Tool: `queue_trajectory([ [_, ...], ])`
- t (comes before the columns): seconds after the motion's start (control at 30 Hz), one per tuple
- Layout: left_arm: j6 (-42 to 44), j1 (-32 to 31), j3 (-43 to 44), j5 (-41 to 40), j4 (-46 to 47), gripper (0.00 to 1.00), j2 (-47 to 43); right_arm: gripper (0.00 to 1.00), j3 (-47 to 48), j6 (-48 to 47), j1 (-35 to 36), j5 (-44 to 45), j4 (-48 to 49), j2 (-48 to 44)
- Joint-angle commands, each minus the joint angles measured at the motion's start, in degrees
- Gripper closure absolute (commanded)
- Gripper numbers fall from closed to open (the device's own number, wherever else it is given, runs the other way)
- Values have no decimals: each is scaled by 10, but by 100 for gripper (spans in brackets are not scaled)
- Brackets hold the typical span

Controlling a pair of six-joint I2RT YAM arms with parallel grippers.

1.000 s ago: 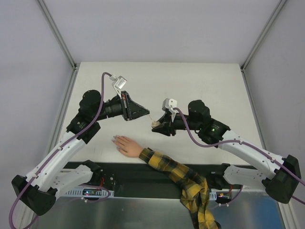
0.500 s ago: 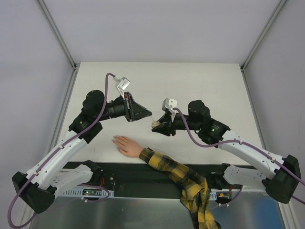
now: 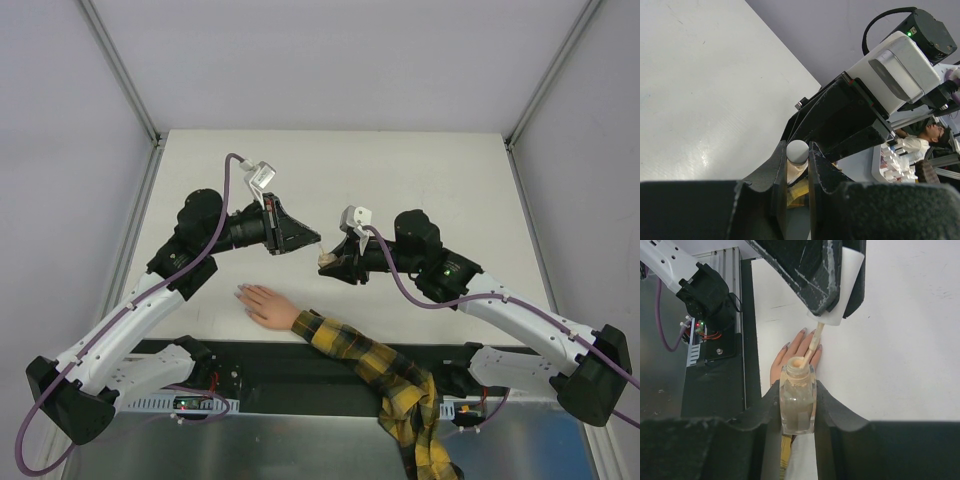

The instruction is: Paint the nails

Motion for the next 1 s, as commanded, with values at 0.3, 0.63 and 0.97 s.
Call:
queue_trajectory([
  [0.3,22,-5,6,-11,23,100,-11,100,9,-10,3,7,39,-21],
  [0.63,22,-5,4,-9,23,100,-12,100,8,-10,2,10,41,-23],
  [0.97,22,-5,-3,-1,23,100,-13,100,7,-11,2,18,42,-23],
])
